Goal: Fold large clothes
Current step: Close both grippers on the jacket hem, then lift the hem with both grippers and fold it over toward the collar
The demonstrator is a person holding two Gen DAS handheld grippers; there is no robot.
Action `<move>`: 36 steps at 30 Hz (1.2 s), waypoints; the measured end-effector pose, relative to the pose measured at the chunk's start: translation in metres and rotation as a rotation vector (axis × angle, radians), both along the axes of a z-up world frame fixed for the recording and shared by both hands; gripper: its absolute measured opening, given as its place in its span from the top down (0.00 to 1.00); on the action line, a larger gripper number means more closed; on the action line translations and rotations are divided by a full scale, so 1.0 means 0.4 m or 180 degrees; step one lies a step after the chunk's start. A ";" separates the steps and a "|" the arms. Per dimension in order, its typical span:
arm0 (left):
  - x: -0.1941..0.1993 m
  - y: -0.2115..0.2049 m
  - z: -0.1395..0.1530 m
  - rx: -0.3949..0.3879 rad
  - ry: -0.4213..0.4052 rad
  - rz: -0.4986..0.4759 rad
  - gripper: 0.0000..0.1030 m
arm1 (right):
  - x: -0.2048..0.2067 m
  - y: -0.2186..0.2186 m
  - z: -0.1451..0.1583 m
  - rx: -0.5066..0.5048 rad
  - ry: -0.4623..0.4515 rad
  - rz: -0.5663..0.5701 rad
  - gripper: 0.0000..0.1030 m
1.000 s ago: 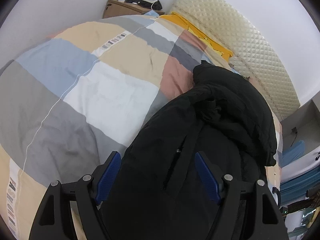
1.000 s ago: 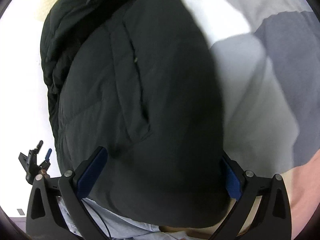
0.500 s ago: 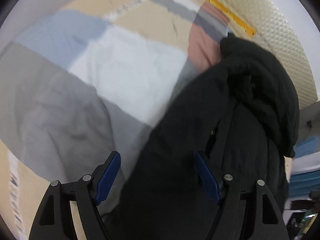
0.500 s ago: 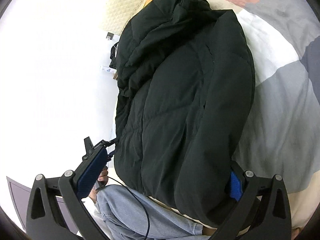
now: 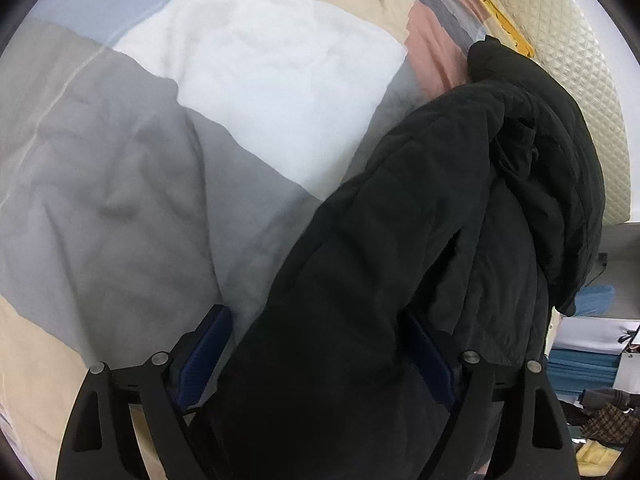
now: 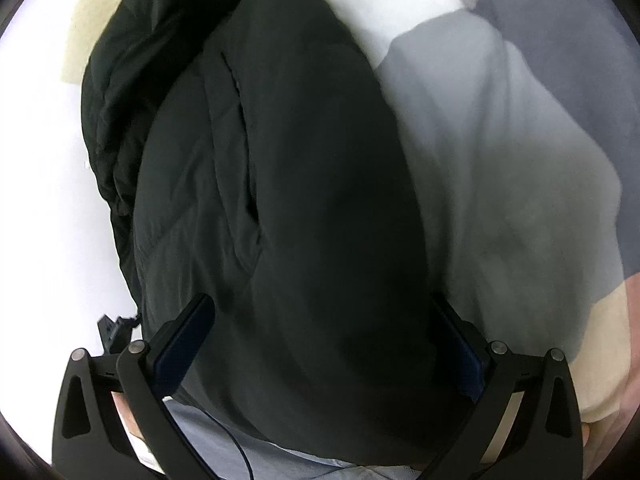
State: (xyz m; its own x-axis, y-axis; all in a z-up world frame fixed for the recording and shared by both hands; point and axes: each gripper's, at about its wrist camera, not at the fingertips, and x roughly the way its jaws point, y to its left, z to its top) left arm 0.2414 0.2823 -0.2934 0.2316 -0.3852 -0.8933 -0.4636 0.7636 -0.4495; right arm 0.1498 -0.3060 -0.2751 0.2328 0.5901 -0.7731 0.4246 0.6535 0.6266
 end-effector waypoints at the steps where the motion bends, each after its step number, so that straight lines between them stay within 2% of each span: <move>1: 0.001 0.001 -0.001 -0.0052 0.0003 -0.0007 0.16 | 0.001 0.004 0.001 0.0018 -0.0004 0.0035 0.00; 6: -0.012 0.009 0.000 -0.0435 -0.0175 -0.0037 0.17 | 0.014 0.028 0.005 0.0260 -0.0162 -0.0013 0.00; 9: -0.023 0.014 0.013 -0.0652 -0.0345 -0.0032 0.18 | 0.020 0.043 0.037 0.0486 -0.0453 0.0046 0.00; 12: -0.023 0.025 0.020 -0.0886 -0.0500 0.0043 0.25 | 0.015 0.049 0.098 0.0644 -0.0942 0.0107 0.01; 14: -0.034 0.039 0.026 -0.1053 -0.0613 0.0111 0.28 | 0.001 0.048 0.130 0.0711 -0.1172 0.0128 0.03; 16: -0.030 0.048 0.031 -0.1137 -0.0722 0.0163 0.30 | -0.007 0.045 0.143 0.0737 -0.1259 0.0116 0.09; 19: -0.041 0.040 0.044 -0.1140 -0.0791 0.0182 0.31 | -0.013 0.042 0.132 0.0686 -0.1172 0.0064 0.11; 21: -0.043 0.025 0.062 -0.1064 -0.0780 0.0069 0.31 | -0.016 0.031 0.120 0.0615 -0.1061 0.0054 0.11; 25: -0.036 -0.016 0.083 -0.0926 -0.0604 -0.0400 0.31 | -0.012 0.030 0.093 0.0416 -0.0837 0.0058 0.11; 29: -0.053 -0.050 0.117 -0.0585 -0.0530 -0.0882 0.32 | -0.005 0.017 0.050 0.0310 -0.0576 0.0003 0.11; 31: -0.042 -0.070 0.102 -0.0425 -0.0377 -0.1080 0.32 | -0.002 0.019 0.031 0.0236 -0.0449 0.0029 0.11; 34: -0.024 -0.060 0.052 -0.0321 -0.0090 -0.1069 0.32 | -0.008 0.002 -0.005 -0.0044 -0.0105 -0.0109 0.11; 36: -0.020 -0.033 0.018 -0.0499 0.0006 -0.0861 0.32 | -0.017 -0.004 -0.014 -0.0013 -0.0063 -0.0200 0.11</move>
